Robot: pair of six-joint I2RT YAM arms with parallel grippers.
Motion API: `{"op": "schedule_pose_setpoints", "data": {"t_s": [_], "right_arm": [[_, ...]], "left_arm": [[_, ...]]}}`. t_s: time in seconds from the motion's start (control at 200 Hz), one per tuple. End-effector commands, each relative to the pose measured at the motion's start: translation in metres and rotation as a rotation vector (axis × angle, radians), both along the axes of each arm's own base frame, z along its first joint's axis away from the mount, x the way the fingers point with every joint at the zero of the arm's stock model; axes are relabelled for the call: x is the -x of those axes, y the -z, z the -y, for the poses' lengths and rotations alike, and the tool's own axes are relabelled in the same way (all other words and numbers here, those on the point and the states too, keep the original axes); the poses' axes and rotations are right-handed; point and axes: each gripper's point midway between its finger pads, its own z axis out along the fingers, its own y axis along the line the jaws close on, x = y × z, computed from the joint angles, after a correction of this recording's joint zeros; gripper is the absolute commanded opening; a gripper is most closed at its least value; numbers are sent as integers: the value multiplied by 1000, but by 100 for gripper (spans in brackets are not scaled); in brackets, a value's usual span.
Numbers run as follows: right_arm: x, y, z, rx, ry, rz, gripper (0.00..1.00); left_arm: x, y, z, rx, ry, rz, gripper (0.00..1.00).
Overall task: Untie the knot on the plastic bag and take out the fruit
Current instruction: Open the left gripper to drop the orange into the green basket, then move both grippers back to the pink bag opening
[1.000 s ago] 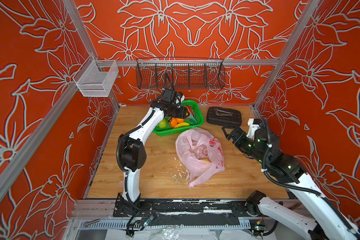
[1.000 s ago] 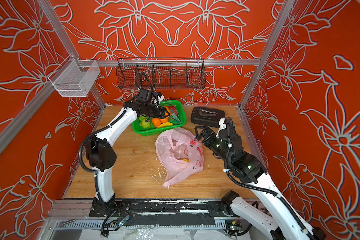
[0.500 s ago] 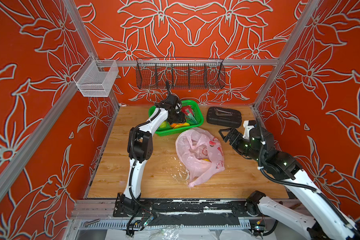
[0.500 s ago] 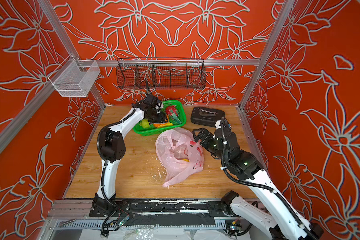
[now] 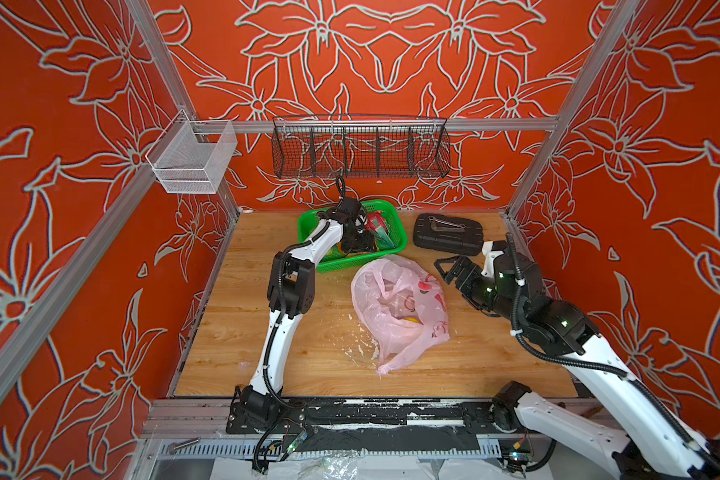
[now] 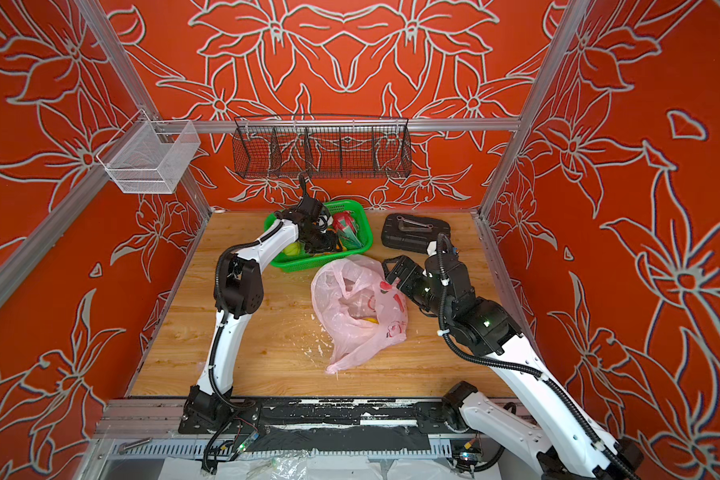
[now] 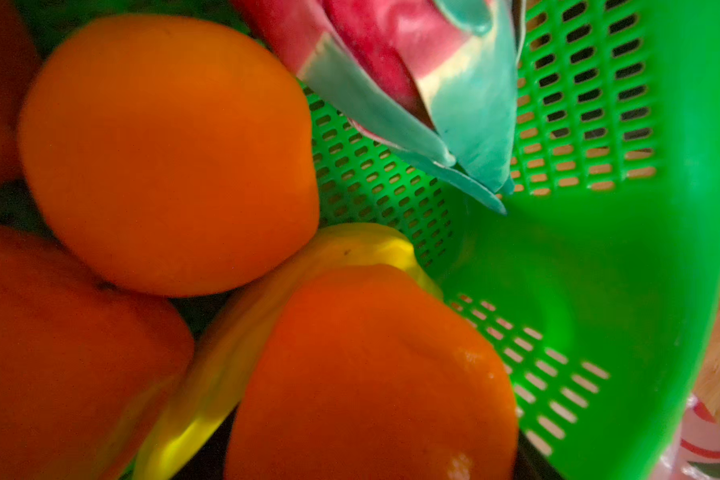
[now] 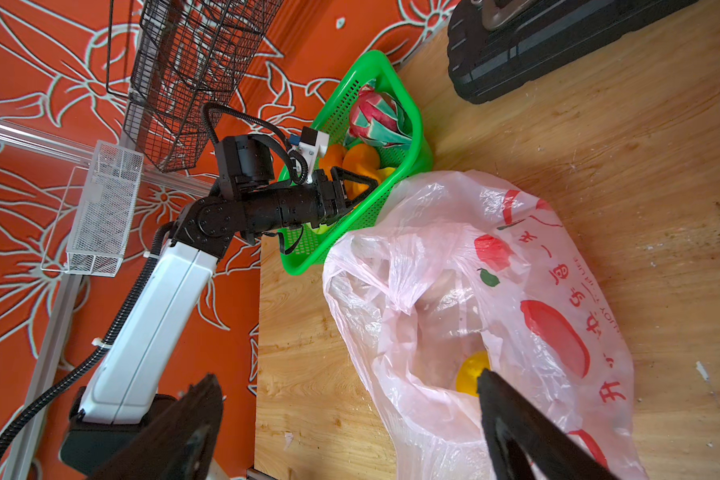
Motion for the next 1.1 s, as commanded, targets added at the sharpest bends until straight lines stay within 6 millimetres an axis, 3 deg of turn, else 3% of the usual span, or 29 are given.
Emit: {"op": "schedule_pose_setpoints", "data": {"t_s": [0.0,0.22,0.33,0.415,0.696,0.931,1.096], "right_arm": [[3,-9,4,-22,15,-4,97],[1,-9,2,-22,17,-3,97],[-1,-9,-1,-26,7,-1,97],[-2,-8,-2,-23,1,-6,97],[-4,-2,-8,-2,-28,-18,97],[-6,8,-18,62,-93,-73,91],[-4,29,-27,136,-159,-181,80]], "left_arm": [[1,2,5,9,11,-10,60],[1,-26,4,12,15,40,75],[0,-40,0,-1,3,67,92],[1,-51,-3,-9,0,88,99],[20,-110,-4,46,14,162,99],[65,-186,0,165,71,210,99],[113,-209,-14,181,54,181,99]]}}
